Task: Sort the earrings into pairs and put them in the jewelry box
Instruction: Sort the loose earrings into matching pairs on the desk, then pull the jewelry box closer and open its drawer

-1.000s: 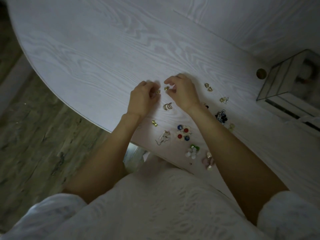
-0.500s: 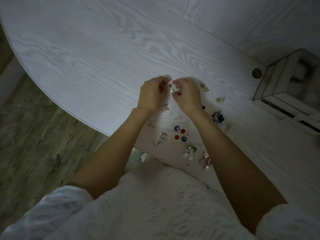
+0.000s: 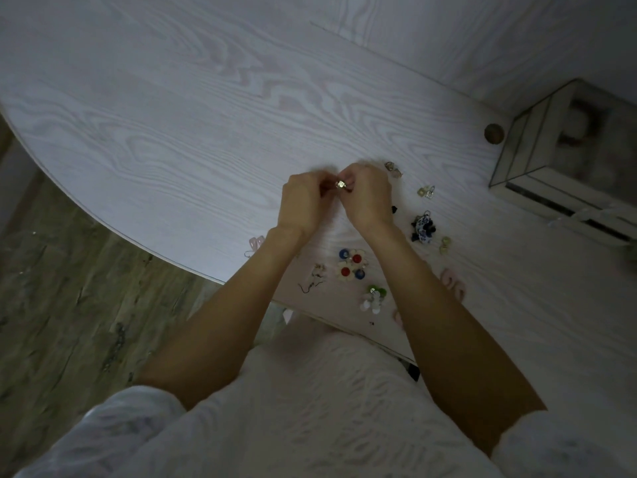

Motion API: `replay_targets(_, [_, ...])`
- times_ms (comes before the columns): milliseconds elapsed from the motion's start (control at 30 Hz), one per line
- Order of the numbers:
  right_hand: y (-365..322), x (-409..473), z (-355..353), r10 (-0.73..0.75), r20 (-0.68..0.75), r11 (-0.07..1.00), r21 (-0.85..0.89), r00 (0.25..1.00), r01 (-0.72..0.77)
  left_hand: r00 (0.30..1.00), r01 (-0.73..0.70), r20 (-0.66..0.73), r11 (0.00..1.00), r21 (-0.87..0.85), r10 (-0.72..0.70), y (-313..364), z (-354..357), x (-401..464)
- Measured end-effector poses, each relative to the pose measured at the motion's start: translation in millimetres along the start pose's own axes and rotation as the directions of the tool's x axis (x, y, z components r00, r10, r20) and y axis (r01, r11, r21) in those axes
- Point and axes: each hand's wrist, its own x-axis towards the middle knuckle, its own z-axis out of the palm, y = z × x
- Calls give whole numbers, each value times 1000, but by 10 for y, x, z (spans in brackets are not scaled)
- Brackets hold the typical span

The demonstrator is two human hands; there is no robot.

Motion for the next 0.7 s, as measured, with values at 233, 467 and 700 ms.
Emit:
replay_targets(233, [141,-75,-115,90,-30,990,108,995,-87,997,-41,72,999,5,40,103,109,24])
replay_targets(467, [133,-203,-297,62,10,994,90,998,-63,993,-83,97,984,155,69,45,15,21])
replay_targets(700, [332,-776,-862,-109,-140,994,6,984,111,945,-297,-114,949,102,308,353,-109,-348])
